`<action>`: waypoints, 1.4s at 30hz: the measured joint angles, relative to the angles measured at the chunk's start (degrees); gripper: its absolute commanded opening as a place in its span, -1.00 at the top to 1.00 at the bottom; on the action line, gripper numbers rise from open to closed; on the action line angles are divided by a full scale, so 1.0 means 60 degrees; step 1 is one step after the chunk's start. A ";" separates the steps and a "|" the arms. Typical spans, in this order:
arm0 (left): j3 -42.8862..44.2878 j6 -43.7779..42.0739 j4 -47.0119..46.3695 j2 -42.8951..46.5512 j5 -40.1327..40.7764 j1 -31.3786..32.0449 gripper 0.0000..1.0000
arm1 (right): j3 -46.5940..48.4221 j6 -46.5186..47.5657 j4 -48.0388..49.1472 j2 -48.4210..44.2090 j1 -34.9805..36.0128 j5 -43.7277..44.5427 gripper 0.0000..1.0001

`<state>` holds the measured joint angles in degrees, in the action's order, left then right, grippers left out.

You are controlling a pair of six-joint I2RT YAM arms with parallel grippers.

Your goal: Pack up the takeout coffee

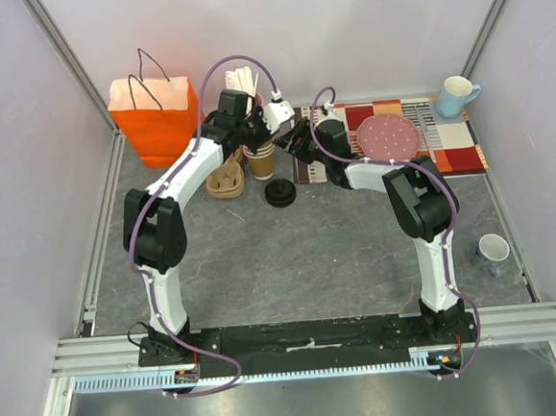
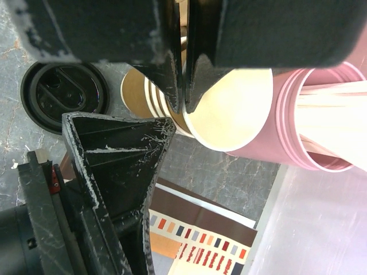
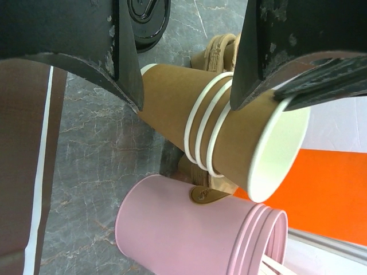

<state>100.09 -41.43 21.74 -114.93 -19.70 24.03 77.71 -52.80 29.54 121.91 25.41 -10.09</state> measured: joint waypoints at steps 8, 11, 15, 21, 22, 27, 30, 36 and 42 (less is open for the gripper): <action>-0.0127 0.0000 0.0073 0.0601 0.0047 0.0000 0.96 | 0.0000 0.0102 -0.0062 0.0000 0.0106 -0.0102 -0.40; -0.0127 0.0000 0.0076 0.0667 0.0055 0.0000 0.96 | 0.0000 0.0127 -0.0091 0.0000 0.0106 -0.0102 -0.40; -0.0127 0.0004 0.0153 0.0688 0.0058 0.0000 0.96 | -0.0004 0.0189 -0.0120 -0.0004 0.0106 -0.0095 -0.41; -0.0127 0.0117 0.0412 0.0933 0.0058 0.0000 0.95 | -0.0211 0.0211 -0.0168 -0.0040 0.0106 -0.0087 -0.43; -0.0127 0.0164 0.0444 0.1013 0.0055 0.0000 0.96 | -0.0280 0.0215 -0.0171 -0.0055 0.0106 -0.0084 -0.43; -0.0124 0.0346 0.0517 0.1355 0.0029 0.0000 0.96 | -0.0459 0.0291 -0.0284 -0.0168 0.0106 -0.0058 -0.44; -0.0098 0.0452 0.0623 0.1490 0.0029 0.0000 0.95 | -0.0474 0.0382 -0.0419 -0.0324 0.0106 -0.0029 -0.46; 0.0423 0.0739 0.1293 0.1690 0.0015 0.0000 0.96 | -0.0499 0.0758 -0.0776 -0.0889 0.0106 0.0189 -0.52; 0.0994 0.0994 0.2379 0.2575 -0.0630 0.0000 0.95 | -0.0503 0.1275 -0.1169 -0.1643 0.0106 0.0441 -0.57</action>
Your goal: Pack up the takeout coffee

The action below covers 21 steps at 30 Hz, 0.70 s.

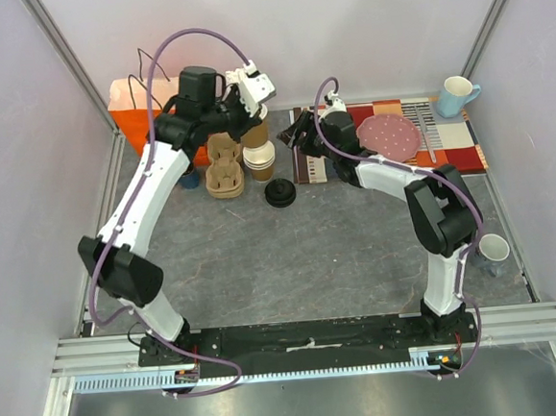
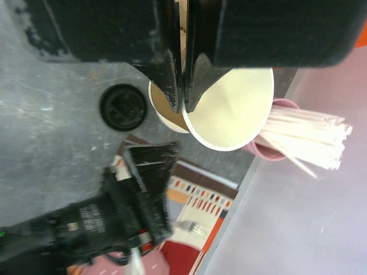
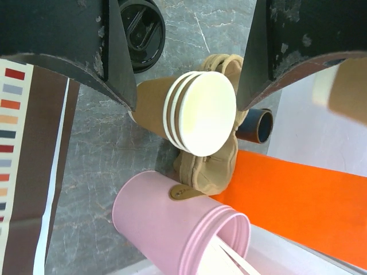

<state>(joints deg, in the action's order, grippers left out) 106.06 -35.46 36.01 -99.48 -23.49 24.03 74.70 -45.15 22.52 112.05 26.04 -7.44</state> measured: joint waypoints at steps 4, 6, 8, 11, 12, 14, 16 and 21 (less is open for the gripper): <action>-0.0011 0.0007 0.0943 0.0973 -0.1049 0.0000 0.95 | -0.0051 0.0357 -0.0331 -0.0612 -0.0015 0.0113 -0.59; -0.0616 -0.0040 0.1115 0.1628 -0.1632 0.0026 0.95 | -0.0229 0.0521 -0.0514 -0.1038 -0.0062 0.0182 -0.60; -0.1490 -0.0226 0.1351 0.2229 -0.2018 0.0084 0.95 | -0.0517 0.0659 -0.0667 -0.1530 -0.0135 0.0259 -0.60; -0.3399 -0.0594 0.1443 0.2918 -0.2397 0.0284 0.96 | -0.0936 0.0867 -0.0896 -0.2193 -0.0295 0.0408 -0.61; -0.4022 -0.0681 0.1443 0.2994 -0.2455 0.0357 0.95 | -0.1075 0.0958 -0.1005 -0.2426 -0.0346 0.0474 -0.61; -0.5129 -0.0820 0.1410 0.2987 -0.2543 0.0492 0.95 | -0.1257 0.1107 -0.1198 -0.2761 -0.0430 0.0583 -0.61; -0.6120 -0.0965 0.1377 0.2983 -0.2608 0.0576 0.95 | -0.1461 0.1257 -0.1366 -0.3093 -0.0481 0.0692 -0.61; -0.7734 -0.1311 0.0539 0.3180 -0.2634 0.0597 0.95 | -0.2004 0.1435 -0.1661 -0.3734 -0.0481 0.0820 -0.61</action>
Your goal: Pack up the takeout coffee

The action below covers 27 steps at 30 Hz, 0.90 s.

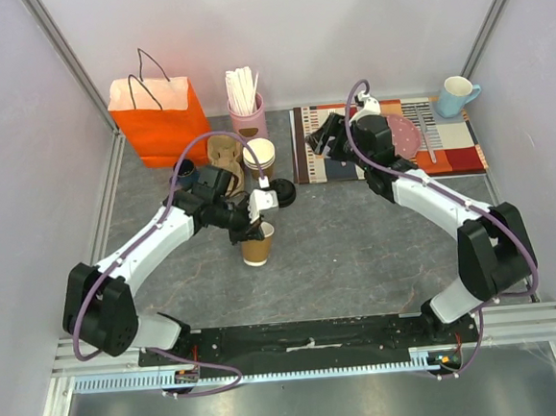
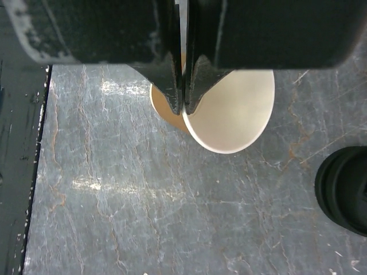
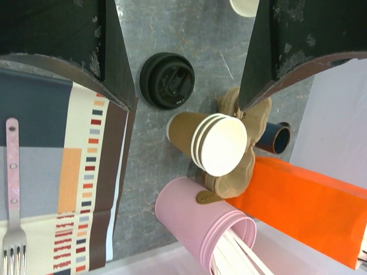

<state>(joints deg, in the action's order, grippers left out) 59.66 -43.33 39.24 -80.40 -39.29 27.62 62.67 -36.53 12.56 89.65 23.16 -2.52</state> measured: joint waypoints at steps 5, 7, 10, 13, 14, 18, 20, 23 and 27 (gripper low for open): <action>-0.0958 -0.0372 -0.0776 0.0557 -0.0029 0.0026 0.95 | -0.0321 0.0069 -0.0215 -0.0331 0.0000 0.0080 -0.61; -0.1111 -0.0477 -0.0994 0.0747 -0.0007 0.0026 0.95 | -0.0350 0.0073 -0.0255 -0.0364 0.0000 0.0117 -0.61; -0.1286 -0.0517 -0.1322 0.0943 0.0087 0.0026 0.95 | -0.0375 0.0076 -0.0310 -0.0401 0.0000 0.0149 -0.61; -0.1512 -0.0510 -0.1949 0.1140 0.0488 0.0026 0.95 | -0.0379 0.0069 -0.0342 -0.0415 0.0000 0.0146 -0.60; -0.1698 -0.0510 -0.2386 0.1224 0.0743 0.0026 0.95 | -0.0379 0.0069 -0.0353 -0.0423 0.0000 0.0146 -0.60; -0.2703 -0.0430 -0.4200 0.1395 0.1767 0.0026 0.95 | -0.0382 0.0062 -0.0499 -0.0492 0.0025 0.0149 -0.60; -0.3217 -0.0390 -0.4892 0.1432 0.2106 0.0026 0.96 | -0.0386 0.0062 -0.0612 -0.0576 0.0044 0.0149 -0.59; -0.3661 -0.0302 -0.5450 0.1574 0.2306 0.0026 0.95 | -0.0386 0.0062 -0.0765 -0.0783 0.0076 0.0175 -0.60; -0.3963 0.0069 -0.5905 0.1931 0.2240 0.0026 0.95 | -0.0401 0.0062 -0.0794 -0.1035 0.0160 0.0208 -0.59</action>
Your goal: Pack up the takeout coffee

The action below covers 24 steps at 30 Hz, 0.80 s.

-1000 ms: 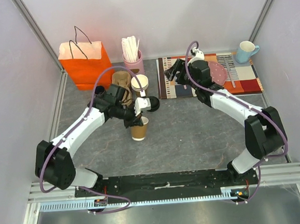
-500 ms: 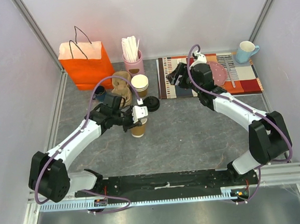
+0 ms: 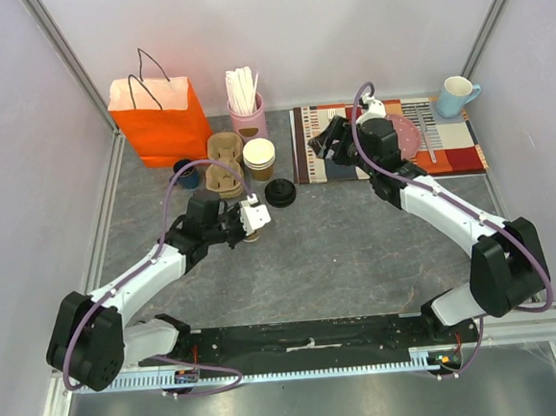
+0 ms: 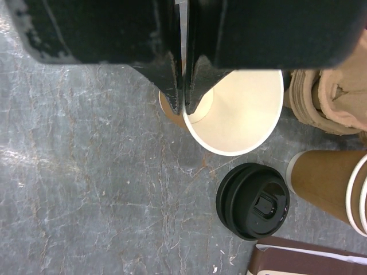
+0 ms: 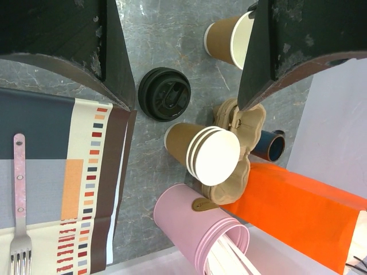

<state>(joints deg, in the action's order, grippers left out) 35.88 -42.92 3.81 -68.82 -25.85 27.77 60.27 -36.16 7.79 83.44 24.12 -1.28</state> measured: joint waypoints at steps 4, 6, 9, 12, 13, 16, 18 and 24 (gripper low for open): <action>-0.0025 0.0605 0.0095 0.0175 -0.0259 -0.0007 0.95 | -0.0047 0.0000 -0.0058 -0.0095 0.0087 0.0015 -0.60; 0.0011 0.0809 0.0197 0.0255 -0.0390 -0.0011 0.96 | -0.0047 0.0004 -0.0142 -0.0095 0.0113 0.0018 -0.60; 0.0026 0.0882 0.0310 0.0331 -0.0517 -0.0007 0.95 | -0.0047 0.0004 -0.0240 -0.0095 0.0164 0.0018 -0.60; 0.0026 0.0856 0.0586 0.0331 -0.0736 -0.0011 0.60 | -0.0047 0.0007 -0.0248 -0.0087 0.0215 0.0018 -0.61; 0.0026 0.0845 0.0681 0.0331 -0.0794 -0.0007 0.42 | -0.0047 0.0015 -0.0248 -0.0080 0.0226 0.0015 -0.62; 0.0040 0.0823 0.1020 0.0335 -0.0918 -0.0007 -0.26 | -0.0047 0.0131 -0.0244 -0.0007 0.0295 -0.0051 -0.69; 0.0164 0.0852 0.1424 0.0331 -0.0969 -0.0011 -0.36 | -0.0040 0.0299 -0.0248 0.0084 0.0346 -0.0160 -0.78; 0.1552 0.1173 0.2863 0.0331 -0.0951 -0.0011 -0.45 | 0.0466 0.1719 -0.0463 0.0798 0.0477 -0.1315 -0.77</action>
<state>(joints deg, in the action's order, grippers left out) 45.19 -35.88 20.99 -66.83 -31.55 27.70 63.07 -25.85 5.02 88.23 26.98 -9.17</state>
